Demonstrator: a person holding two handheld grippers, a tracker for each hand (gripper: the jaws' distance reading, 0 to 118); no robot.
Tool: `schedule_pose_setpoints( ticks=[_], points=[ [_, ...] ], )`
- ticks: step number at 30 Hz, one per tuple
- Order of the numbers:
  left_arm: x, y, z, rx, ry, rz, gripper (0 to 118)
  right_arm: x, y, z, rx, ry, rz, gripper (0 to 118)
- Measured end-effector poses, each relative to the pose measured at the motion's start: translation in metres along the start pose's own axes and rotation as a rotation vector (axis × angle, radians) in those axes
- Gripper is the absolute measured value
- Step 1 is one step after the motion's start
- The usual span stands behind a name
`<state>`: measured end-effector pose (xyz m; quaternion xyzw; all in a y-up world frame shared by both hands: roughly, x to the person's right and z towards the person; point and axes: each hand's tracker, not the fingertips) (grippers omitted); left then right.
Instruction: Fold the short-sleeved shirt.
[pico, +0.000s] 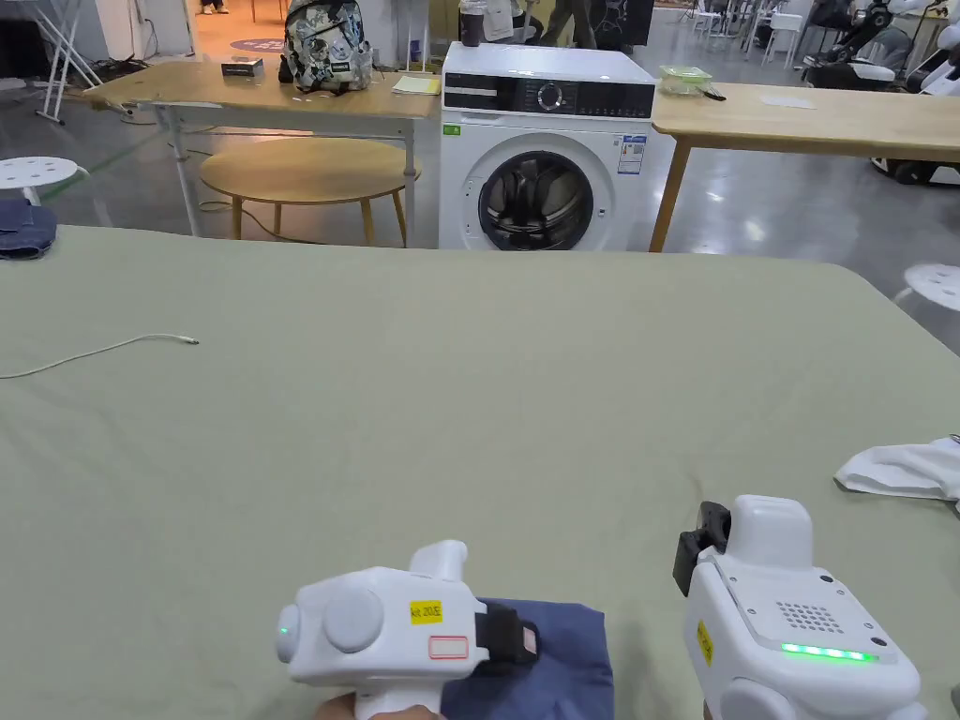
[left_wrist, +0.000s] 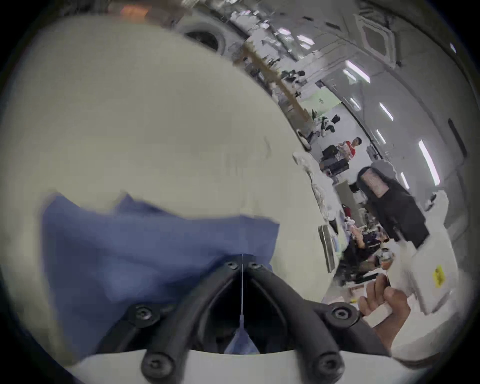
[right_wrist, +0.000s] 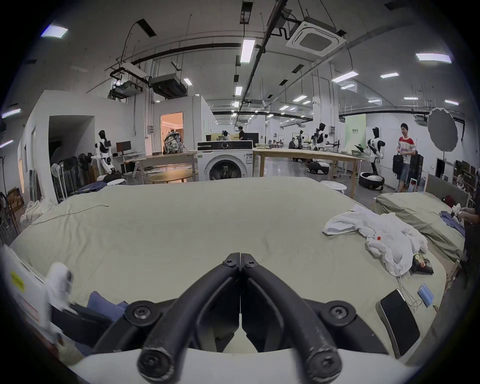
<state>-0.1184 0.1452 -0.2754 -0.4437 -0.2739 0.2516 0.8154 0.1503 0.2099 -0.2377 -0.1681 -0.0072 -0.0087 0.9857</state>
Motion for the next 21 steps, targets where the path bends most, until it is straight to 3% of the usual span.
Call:
schedule_pose_setpoints(
  ticks=[6, 12, 17, 21],
  points=[
    [0.013, 0.009, 0.084, 0.396, 0.315, -0.272, 0, -0.010, 0.010, -0.006, 0.045, 0.010, -0.002, 0],
    [0.018, 0.003, 0.139, 0.745, 0.579, -0.425, 0, -0.025, 0.020, -0.005, 0.109, 0.023, 0.006, 0],
    [0.017, -0.008, 0.155, 0.954, 0.734, -0.489, 0, -0.034, 0.023, 0.001, 0.186, 0.030, 0.008, 0],
    [0.015, -0.014, 0.155, 0.993, 0.827, -0.502, 0, -0.038, 0.022, 0.007, 0.246, 0.026, 0.001, 0]
  ],
)
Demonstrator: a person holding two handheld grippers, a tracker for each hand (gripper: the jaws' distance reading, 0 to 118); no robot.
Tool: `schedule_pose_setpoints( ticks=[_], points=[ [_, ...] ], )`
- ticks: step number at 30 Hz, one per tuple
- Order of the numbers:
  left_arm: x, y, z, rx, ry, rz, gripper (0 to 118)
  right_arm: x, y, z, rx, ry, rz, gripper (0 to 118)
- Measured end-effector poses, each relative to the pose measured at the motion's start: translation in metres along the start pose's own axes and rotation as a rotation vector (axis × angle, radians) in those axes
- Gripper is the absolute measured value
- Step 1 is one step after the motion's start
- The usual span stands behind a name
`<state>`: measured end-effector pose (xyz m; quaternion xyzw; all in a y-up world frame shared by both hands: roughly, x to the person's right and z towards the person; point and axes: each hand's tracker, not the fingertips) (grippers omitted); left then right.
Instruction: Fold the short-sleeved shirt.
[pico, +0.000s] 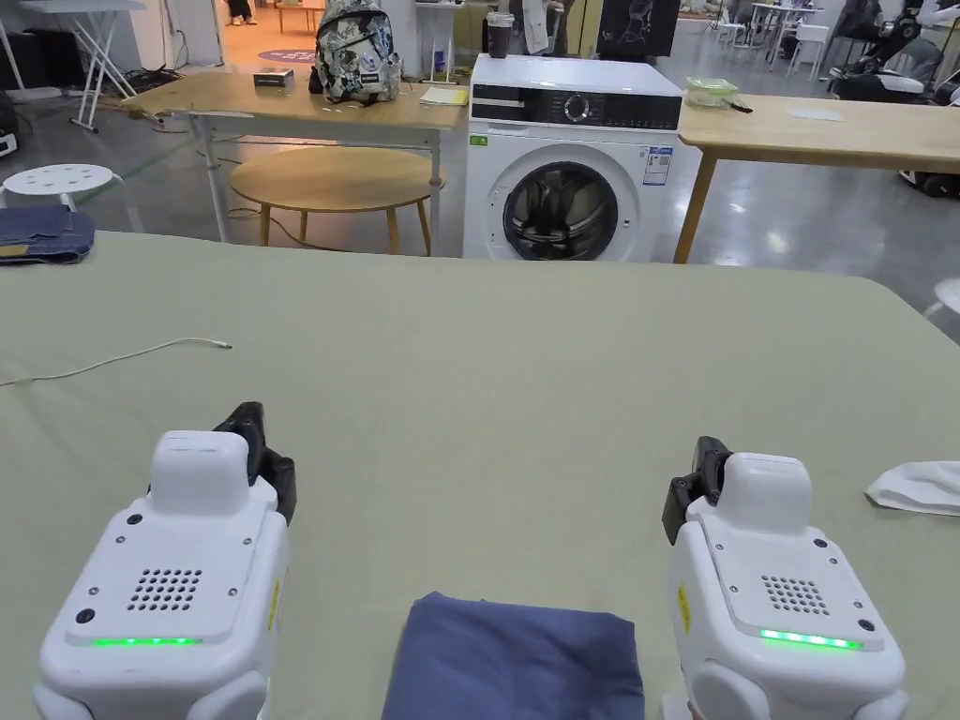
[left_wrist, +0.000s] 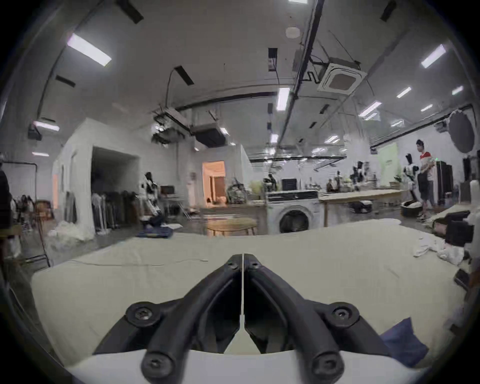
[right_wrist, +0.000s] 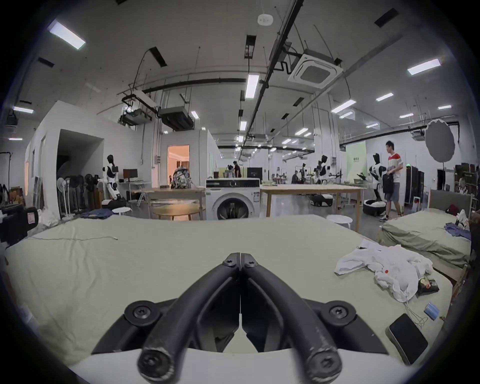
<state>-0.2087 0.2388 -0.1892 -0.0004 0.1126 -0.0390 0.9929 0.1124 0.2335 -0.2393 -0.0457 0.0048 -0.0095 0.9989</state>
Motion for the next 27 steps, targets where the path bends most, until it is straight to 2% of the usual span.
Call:
schedule_pose_setpoints(
  ticks=[4, 7, 12, 14, 16, 21, 27],
  points=[
    [-0.006, -0.001, -0.005, -0.046, -0.029, 0.027, 0, -0.005, 0.007, 0.010, 0.013, 0.001, 0.013, 0],
    [-0.011, -0.002, -0.006, -0.067, -0.040, 0.061, 0, -0.005, 0.002, 0.023, -0.049, 0.034, 0.050, 0],
    [-0.015, -0.003, -0.006, -0.088, -0.064, 0.060, 0, -0.019, -0.035, 0.042, -0.287, 0.169, 0.113, 0],
    [-0.017, -0.005, -0.003, -0.093, -0.074, 0.065, 0, -0.031, -0.054, 0.041, -0.382, 0.202, 0.160, 0],
    [-0.019, -0.007, -0.002, -0.109, -0.083, 0.059, 0, -0.036, -0.076, 0.031, -0.466, 0.235, 0.175, 0],
    [-0.028, -0.019, 0.007, -0.154, -0.094, 0.076, 0, -0.049, -0.109, 0.010, -0.584, 0.173, 0.196, 0],
    [-0.039, -0.041, 0.012, -0.279, -0.144, 0.139, 0, -0.044, -0.118, -0.015, -0.634, 0.133, 0.165, 0]
  ],
)
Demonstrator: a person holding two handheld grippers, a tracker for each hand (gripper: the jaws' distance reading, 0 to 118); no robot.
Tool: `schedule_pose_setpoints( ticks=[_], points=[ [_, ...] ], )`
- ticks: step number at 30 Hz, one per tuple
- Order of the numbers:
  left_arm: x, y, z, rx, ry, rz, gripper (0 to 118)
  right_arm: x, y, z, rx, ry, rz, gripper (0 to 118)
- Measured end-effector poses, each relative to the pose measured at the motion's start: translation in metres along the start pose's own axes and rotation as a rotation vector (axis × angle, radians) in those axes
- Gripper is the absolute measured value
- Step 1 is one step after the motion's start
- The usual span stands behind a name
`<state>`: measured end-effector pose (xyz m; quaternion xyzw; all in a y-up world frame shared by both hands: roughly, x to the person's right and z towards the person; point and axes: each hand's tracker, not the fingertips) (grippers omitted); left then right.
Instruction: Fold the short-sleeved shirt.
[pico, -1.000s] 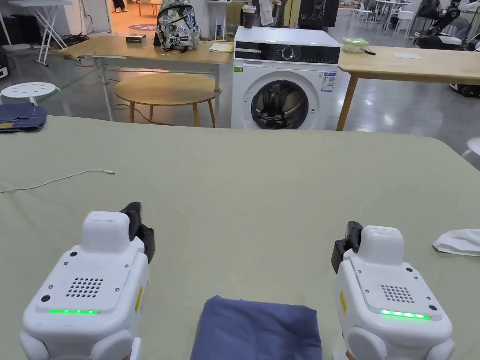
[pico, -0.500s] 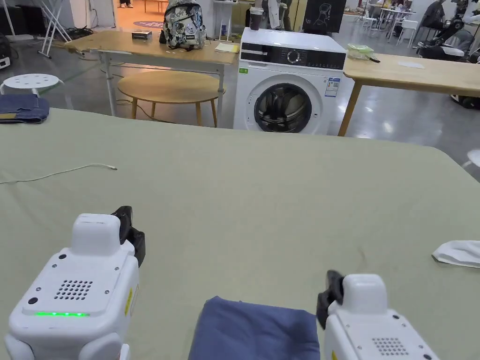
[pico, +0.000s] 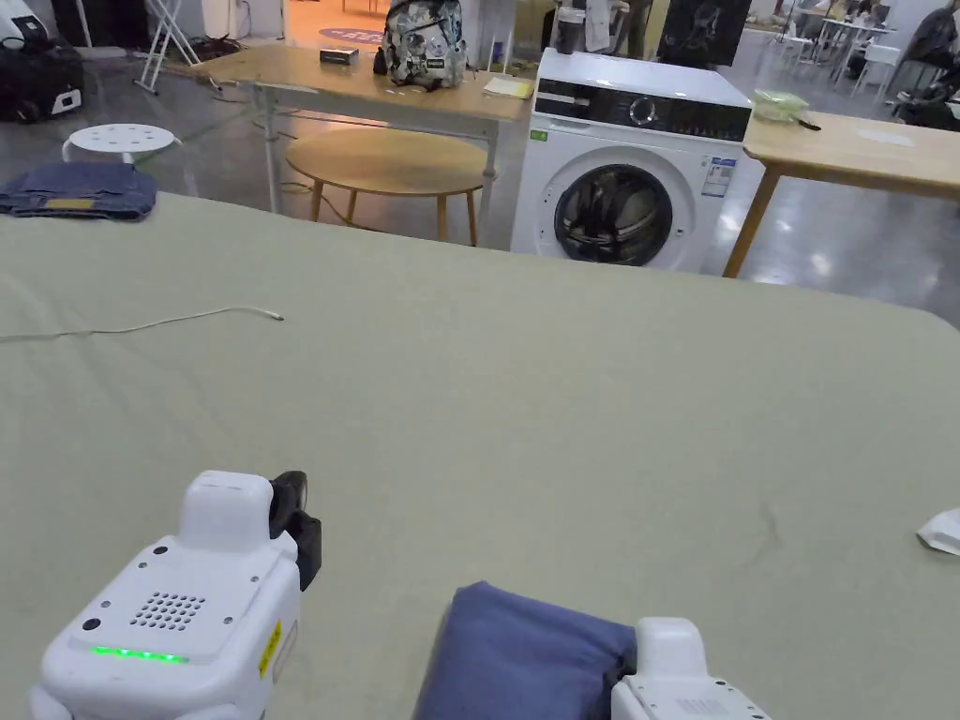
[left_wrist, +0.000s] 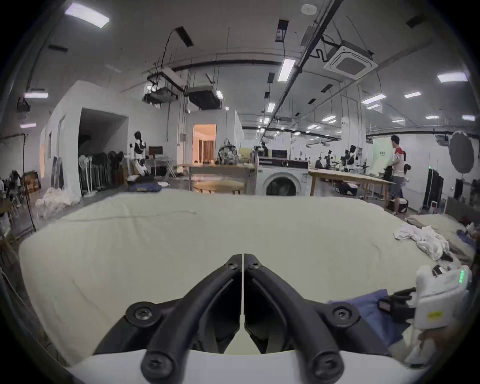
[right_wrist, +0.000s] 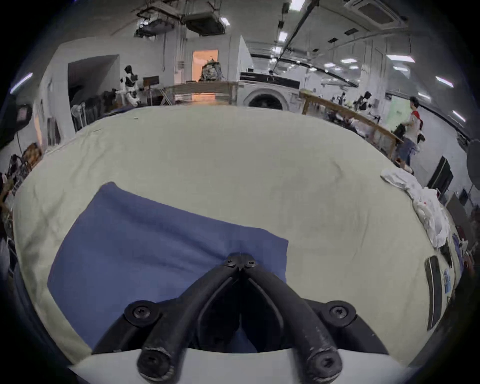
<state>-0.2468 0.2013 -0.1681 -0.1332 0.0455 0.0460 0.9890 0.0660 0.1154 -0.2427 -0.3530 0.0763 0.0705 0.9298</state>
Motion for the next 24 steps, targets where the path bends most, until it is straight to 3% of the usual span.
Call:
schedule_pose_setpoints(
  ticks=[7, 8, 11, 15, 21, 24],
  points=[
    [-0.009, -0.016, -0.030, -0.332, -0.237, 0.154, 0, -0.007, 0.004, 0.010, -0.029, 0.002, -0.021, 0],
    [-0.010, -0.019, -0.040, -0.400, -0.292, 0.187, 4, -0.008, 0.006, 0.014, -0.032, 0.004, -0.024, 0],
    [-0.014, -0.030, -0.072, -0.584, -0.439, 0.308, 56, -0.009, 0.008, 0.018, -0.042, 0.008, -0.029, 0],
    [-0.007, -0.047, -0.101, -0.738, -0.603, 0.424, 69, -0.008, 0.009, 0.023, -0.051, 0.015, -0.033, 0],
    [0.002, -0.082, -0.139, -0.916, -0.747, 0.554, 69, -0.004, 0.008, 0.022, -0.055, 0.017, -0.045, 0],
    [0.010, -0.098, -0.151, -0.965, -0.881, 0.687, 69, 0.000, 0.007, 0.018, -0.057, 0.015, -0.040, 0]
  ],
)
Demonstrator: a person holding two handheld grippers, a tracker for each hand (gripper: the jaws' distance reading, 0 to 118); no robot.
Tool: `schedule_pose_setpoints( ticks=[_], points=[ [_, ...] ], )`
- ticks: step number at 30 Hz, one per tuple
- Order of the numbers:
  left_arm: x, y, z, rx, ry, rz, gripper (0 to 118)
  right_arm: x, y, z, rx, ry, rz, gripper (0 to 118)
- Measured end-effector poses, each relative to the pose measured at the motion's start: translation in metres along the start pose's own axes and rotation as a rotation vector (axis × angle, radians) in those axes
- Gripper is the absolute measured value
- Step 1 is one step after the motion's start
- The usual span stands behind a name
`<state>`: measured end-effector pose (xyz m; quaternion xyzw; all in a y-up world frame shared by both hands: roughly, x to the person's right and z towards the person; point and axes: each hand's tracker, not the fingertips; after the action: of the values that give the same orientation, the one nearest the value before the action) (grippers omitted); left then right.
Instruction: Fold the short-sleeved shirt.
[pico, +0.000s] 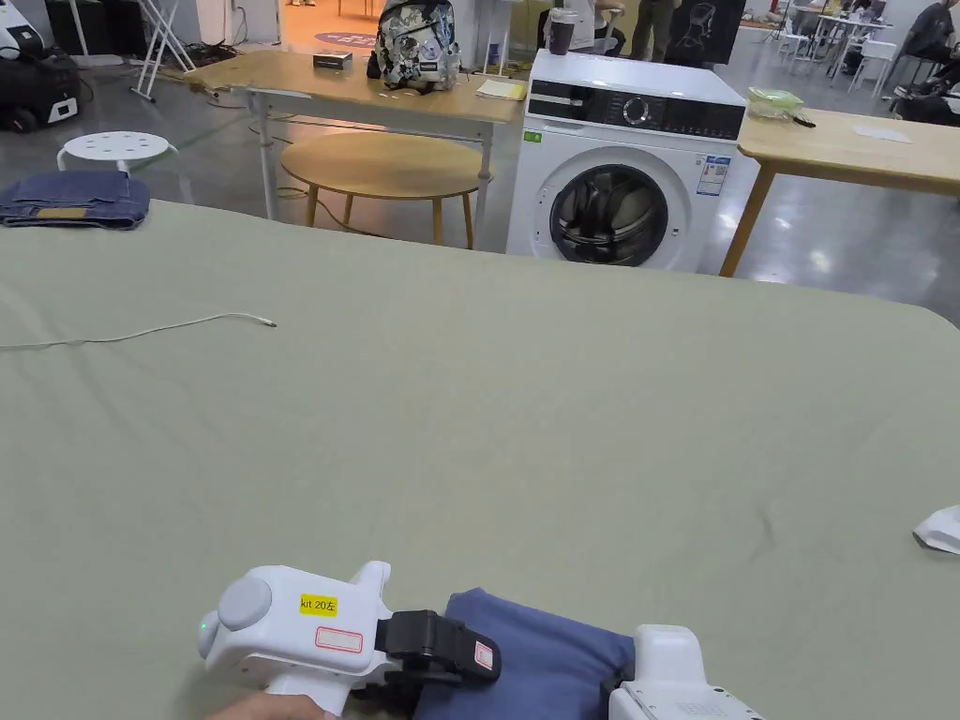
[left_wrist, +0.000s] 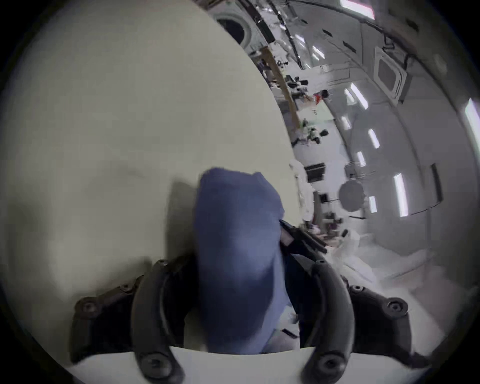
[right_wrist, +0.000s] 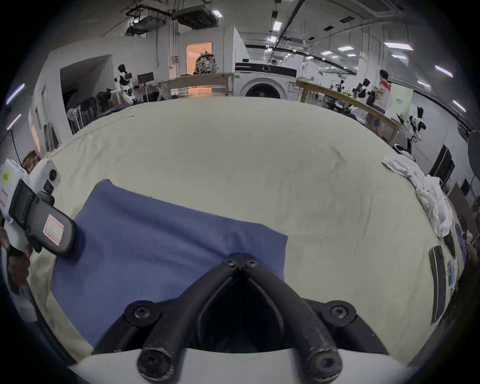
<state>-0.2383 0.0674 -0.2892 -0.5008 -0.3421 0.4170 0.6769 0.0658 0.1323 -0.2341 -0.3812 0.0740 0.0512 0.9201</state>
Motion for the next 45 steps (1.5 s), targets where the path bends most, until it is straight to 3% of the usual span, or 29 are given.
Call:
schedule_pose_setpoints(
  ticks=[2, 3, 5, 9, 27, 36, 45],
  points=[
    [-0.004, 0.001, -0.013, -0.028, -0.039, 0.026, 69, 0.003, 0.000, -0.002, 0.001, 0.003, -0.003, 0],
    [-0.005, 0.000, -0.017, -0.028, -0.042, 0.014, 62, 0.004, 0.000, -0.001, 0.001, 0.006, -0.005, 0],
    [-0.002, -0.002, -0.023, -0.019, -0.010, -0.024, 34, 0.001, 0.000, 0.006, 0.002, 0.009, -0.009, 0],
    [-0.013, -0.007, -0.019, 0.016, -0.030, 0.020, 18, 0.001, -0.001, 0.010, -0.001, 0.021, -0.011, 0],
    [0.019, -0.009, 0.029, 0.082, -0.059, -0.037, 15, -0.009, 0.019, 0.013, 0.039, 0.034, 0.022, 0],
    [0.020, -0.009, 0.163, 0.251, 0.063, -0.085, 16, -0.054, 0.063, 0.022, 0.127, 0.071, 0.077, 0],
    [-0.016, -0.021, 0.332, 0.448, 0.241, 0.005, 16, -0.082, 0.077, 0.002, 0.141, 0.076, 0.123, 0]
  ],
)
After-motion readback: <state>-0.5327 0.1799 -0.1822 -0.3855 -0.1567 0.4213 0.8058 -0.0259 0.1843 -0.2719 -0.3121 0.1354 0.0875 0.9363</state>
